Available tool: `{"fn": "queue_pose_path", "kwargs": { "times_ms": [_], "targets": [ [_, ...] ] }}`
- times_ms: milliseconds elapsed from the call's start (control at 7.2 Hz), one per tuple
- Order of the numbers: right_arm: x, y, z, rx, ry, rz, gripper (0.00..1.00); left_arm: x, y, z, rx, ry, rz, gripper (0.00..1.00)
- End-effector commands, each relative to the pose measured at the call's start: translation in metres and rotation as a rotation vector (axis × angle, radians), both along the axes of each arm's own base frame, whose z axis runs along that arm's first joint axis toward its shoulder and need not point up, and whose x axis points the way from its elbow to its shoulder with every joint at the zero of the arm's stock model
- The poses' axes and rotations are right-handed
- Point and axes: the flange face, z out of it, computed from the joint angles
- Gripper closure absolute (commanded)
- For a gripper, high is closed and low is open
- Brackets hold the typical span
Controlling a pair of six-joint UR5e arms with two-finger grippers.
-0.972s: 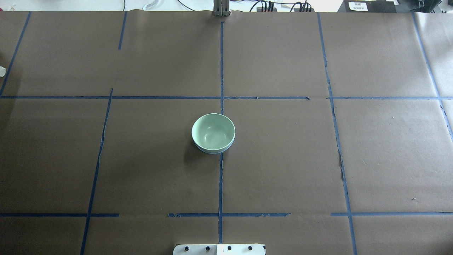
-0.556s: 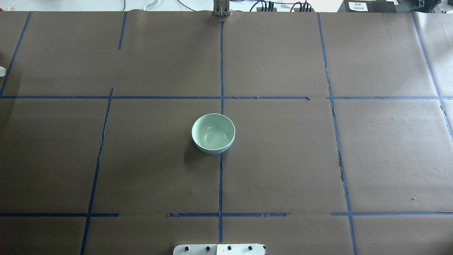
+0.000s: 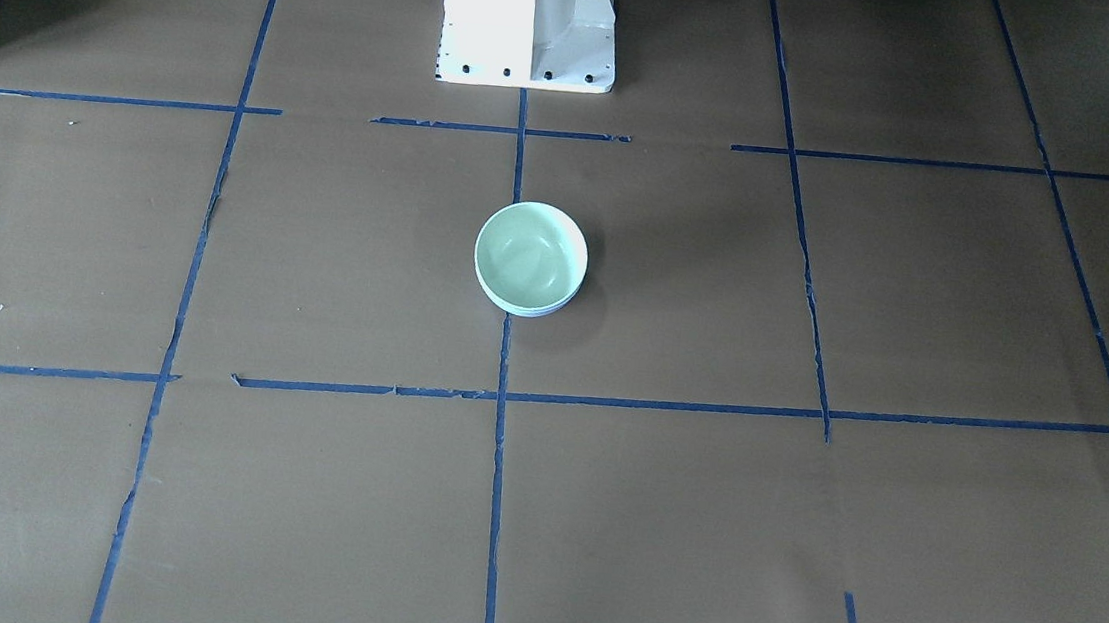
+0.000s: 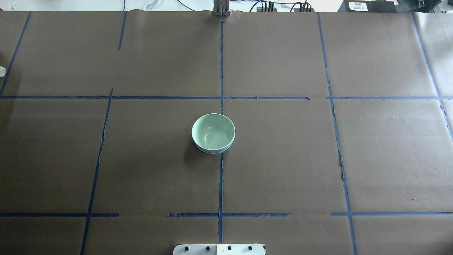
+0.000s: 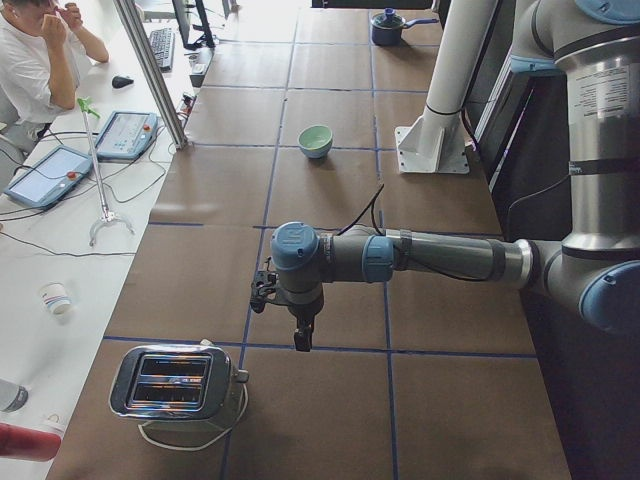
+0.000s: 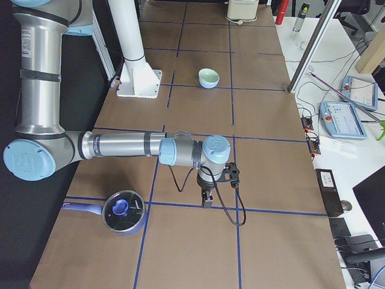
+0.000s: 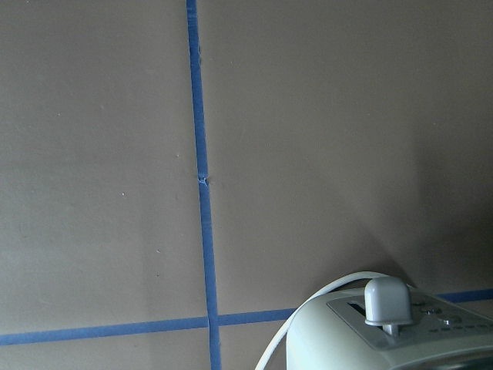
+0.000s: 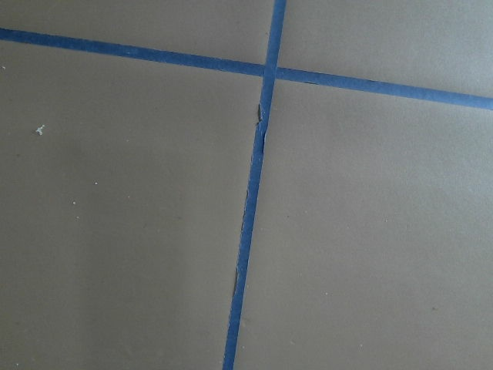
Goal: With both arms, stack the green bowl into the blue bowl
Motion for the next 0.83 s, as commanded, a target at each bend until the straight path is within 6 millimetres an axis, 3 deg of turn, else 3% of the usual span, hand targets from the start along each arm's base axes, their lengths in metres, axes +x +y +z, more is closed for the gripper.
{"fn": "queue_pose_path", "kwargs": {
  "times_ms": [0,694],
  "targets": [
    [-0.0022,-0.0004,0.0002,0.000,-0.002,-0.005,0.00,0.0002,-0.0008,-0.0009,0.002,0.001,0.000,0.00],
    [-0.0057,-0.0006,0.0015,-0.003,-0.003,-0.011,0.00,0.0008,-0.0023,-0.0022,0.005,0.000,0.002,0.00]
  ]
}}
